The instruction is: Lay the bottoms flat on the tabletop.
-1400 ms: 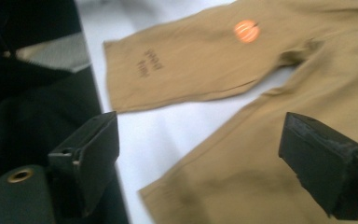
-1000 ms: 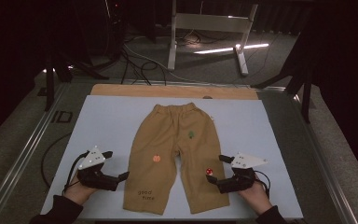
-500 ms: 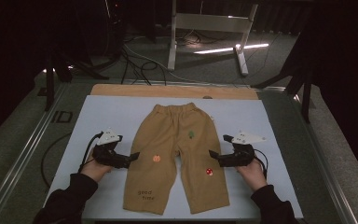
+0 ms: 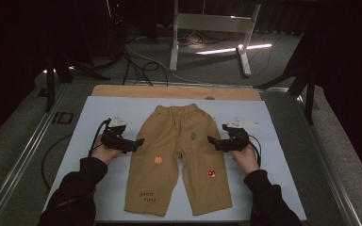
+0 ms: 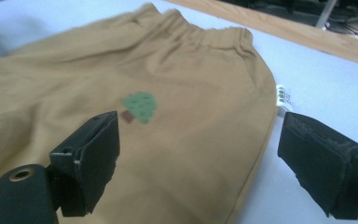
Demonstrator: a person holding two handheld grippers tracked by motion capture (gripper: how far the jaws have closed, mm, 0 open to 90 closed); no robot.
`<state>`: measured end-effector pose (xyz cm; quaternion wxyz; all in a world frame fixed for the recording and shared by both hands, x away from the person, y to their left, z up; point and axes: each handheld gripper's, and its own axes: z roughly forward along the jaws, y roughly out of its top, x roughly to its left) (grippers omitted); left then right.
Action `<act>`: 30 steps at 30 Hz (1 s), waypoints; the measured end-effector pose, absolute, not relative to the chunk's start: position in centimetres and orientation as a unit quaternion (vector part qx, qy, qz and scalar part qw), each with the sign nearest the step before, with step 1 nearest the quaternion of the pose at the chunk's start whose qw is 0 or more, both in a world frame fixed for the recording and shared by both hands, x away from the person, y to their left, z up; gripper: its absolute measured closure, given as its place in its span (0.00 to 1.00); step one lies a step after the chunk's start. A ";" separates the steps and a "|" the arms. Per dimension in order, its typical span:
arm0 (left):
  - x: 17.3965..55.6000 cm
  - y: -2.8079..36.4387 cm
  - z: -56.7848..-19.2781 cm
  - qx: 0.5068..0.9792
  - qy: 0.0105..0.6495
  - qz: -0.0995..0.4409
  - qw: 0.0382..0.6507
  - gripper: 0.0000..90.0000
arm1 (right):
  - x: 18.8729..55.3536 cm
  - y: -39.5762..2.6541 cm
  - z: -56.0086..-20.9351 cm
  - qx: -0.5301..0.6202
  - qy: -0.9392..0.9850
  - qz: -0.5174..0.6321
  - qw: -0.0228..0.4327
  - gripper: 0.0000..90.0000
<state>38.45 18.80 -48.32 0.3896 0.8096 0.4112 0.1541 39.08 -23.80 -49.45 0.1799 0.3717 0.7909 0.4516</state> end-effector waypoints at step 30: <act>47.9 15.0 -52.3 0.811 0.462 0.143 0.329 0.38 | 48.9 -22.3 -51.2 0.470 0.781 0.385 0.145 0.51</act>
